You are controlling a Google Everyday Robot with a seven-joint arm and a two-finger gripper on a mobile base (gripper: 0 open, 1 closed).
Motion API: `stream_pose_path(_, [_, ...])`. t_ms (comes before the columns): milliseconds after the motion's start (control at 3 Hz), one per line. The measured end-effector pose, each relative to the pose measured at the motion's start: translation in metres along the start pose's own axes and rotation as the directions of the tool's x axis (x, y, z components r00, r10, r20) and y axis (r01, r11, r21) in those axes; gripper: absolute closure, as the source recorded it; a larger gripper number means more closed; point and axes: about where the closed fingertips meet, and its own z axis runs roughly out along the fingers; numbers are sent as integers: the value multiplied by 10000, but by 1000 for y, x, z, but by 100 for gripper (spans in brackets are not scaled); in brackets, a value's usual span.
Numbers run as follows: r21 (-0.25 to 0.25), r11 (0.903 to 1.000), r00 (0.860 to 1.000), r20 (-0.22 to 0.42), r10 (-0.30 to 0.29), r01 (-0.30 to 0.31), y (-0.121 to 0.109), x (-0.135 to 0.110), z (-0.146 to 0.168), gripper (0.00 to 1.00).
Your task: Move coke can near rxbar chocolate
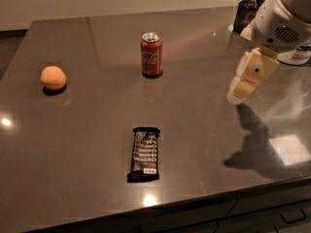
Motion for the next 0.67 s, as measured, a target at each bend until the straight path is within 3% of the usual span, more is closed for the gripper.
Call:
stream_pose_path(333, [99, 9995, 9977, 603, 310, -316, -22, -27, 21, 0])
stream_pose_path(667, [245, 9933, 9856, 1296, 1089, -1129, -55, -60, 57, 0])
